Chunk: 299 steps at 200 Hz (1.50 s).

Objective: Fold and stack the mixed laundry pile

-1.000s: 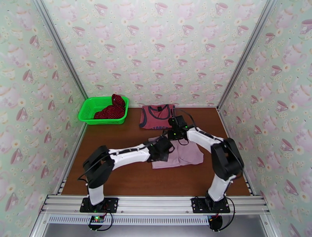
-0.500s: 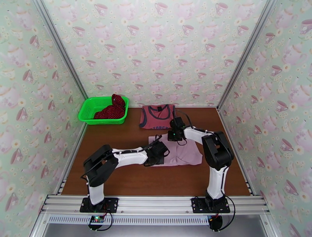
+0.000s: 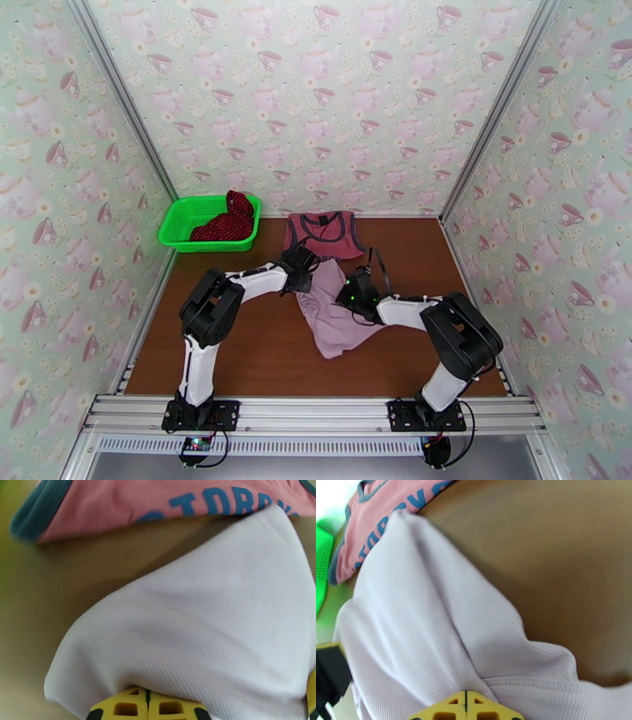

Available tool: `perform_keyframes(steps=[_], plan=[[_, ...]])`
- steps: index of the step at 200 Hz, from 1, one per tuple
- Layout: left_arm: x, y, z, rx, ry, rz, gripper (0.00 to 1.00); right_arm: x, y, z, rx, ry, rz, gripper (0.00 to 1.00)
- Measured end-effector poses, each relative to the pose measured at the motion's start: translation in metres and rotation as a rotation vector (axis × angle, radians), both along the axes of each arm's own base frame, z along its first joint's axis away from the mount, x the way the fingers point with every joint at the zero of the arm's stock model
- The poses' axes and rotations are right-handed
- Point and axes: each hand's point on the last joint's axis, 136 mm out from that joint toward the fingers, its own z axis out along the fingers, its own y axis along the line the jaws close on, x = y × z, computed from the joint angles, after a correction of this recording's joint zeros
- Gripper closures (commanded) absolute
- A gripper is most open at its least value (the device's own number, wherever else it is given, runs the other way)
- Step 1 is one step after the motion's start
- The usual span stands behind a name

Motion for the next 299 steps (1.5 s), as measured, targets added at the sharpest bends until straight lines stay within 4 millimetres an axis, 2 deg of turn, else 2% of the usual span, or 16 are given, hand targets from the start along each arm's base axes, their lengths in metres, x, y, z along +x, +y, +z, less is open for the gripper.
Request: perform_keyframes(steps=[44, 57, 75, 93, 106, 133, 145, 154, 164, 171, 188, 214, 233, 243, 270, 299], plan=[[0.003, 0.0, 0.002, 0.077, -0.029, -0.153, 1.0, -0.011, 0.011, 0.006, 0.053, -0.041, -0.163, 1.0], [0.002, 0.001, 0.006, 0.09, -0.041, -0.184, 1.0, -0.009, 0.007, 0.011, 0.049, -0.063, -0.199, 1.0], [-0.005, 0.005, 0.019, 0.101, -0.063, -0.216, 0.91, -0.001, -0.005, 0.024, 0.03, -0.103, -0.245, 1.0], [-0.009, 0.007, 0.056, 0.085, -0.127, -0.239, 0.69, 0.017, -0.019, 0.049, -0.009, -0.159, -0.248, 1.0], [-0.011, 0.005, 0.093, 0.058, -0.199, -0.25, 0.61, 0.036, -0.028, 0.07, -0.046, -0.193, -0.217, 1.0], [-0.032, -0.008, 0.179, -0.033, -0.361, -0.272, 0.59, 0.073, -0.031, 0.114, -0.132, -0.23, -0.019, 1.0], [-0.052, -0.022, 0.2, -0.079, -0.388, -0.303, 0.61, 0.086, -0.025, 0.125, -0.194, -0.227, 0.11, 1.0], [-0.067, -0.035, 0.205, -0.111, -0.386, -0.331, 0.63, 0.093, -0.018, 0.127, -0.241, -0.213, 0.209, 1.0], [-0.083, -0.047, 0.197, -0.139, -0.354, -0.36, 0.69, 0.094, -0.009, 0.121, -0.287, -0.189, 0.315, 1.0], [-0.097, -0.057, 0.184, -0.157, -0.314, -0.379, 0.72, 0.092, -0.004, 0.111, -0.316, -0.159, 0.383, 1.0], [-0.129, -0.07, 0.129, -0.145, -0.174, -0.408, 0.73, 0.081, 0.001, 0.075, -0.363, -0.057, 0.52, 1.0], [-0.172, -0.063, 0.041, -0.069, 0.037, -0.381, 0.74, 0.061, 0.005, 0.023, -0.386, 0.102, 0.654, 1.0], [-0.192, -0.056, 0.003, -0.026, 0.131, -0.344, 0.74, 0.056, 0.006, 0.001, -0.389, 0.172, 0.698, 1.0], [-0.198, -0.056, -0.007, -0.016, 0.152, -0.329, 0.75, 0.058, 0.009, -0.003, -0.388, 0.189, 0.711, 1.0], [-0.204, -0.063, -0.007, -0.05, 0.152, -0.28, 0.76, 0.075, 0.01, -0.003, -0.433, 0.179, 0.713, 1.0], [-0.209, -0.054, -0.009, -0.049, 0.147, -0.226, 0.77, 0.086, 0.001, -0.002, -0.5, 0.18, 0.701, 1.0]])
